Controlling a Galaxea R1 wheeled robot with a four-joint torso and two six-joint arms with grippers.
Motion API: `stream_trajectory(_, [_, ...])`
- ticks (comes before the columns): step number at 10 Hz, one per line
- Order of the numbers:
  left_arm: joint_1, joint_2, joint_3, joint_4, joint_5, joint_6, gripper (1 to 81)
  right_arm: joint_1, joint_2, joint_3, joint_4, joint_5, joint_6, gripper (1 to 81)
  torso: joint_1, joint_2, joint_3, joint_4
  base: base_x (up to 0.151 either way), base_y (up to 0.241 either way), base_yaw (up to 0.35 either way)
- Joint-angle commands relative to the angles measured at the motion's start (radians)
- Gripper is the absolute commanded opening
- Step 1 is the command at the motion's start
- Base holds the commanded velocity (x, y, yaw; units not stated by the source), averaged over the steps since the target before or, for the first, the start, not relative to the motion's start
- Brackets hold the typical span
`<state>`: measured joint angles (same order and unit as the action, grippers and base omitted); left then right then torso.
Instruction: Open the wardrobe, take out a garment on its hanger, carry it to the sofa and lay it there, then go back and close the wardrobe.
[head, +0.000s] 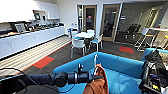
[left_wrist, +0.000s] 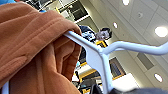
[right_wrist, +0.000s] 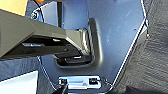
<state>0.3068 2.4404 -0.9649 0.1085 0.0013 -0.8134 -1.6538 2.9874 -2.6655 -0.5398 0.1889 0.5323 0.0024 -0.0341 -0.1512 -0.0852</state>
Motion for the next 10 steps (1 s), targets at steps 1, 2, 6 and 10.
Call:
stream_trajectory(1, [-0.166,-0.004,0.037,0.040,-0.090,0.013,1.0,0.015,-0.002,0.001,-0.009,-0.048,-0.002,81.1,0.000,0.000,0.000,0.000,0.000,0.000,0.000])
stream_trajectory(2, [-0.166,-0.004,0.038,0.040,-0.089,0.013,1.0,0.015,0.000,0.001,-0.011,-0.048,-0.002,81.1,0.000,0.000,0.000,0.000,0.000,0.000,0.000])
stream_trajectory(6, [-0.165,-0.006,0.044,0.040,-0.089,0.013,1.0,0.019,0.003,0.000,-0.011,-0.049,-0.002,81.1,0.000,0.000,0.000,0.000,0.017,0.000,0.000])
stream_trajectory(10, [-0.165,-0.001,0.049,0.040,-0.089,0.013,1.0,0.021,0.004,0.000,-0.011,-0.049,-0.002,81.1,-0.001,0.000,0.000,0.000,0.093,0.000,0.000])
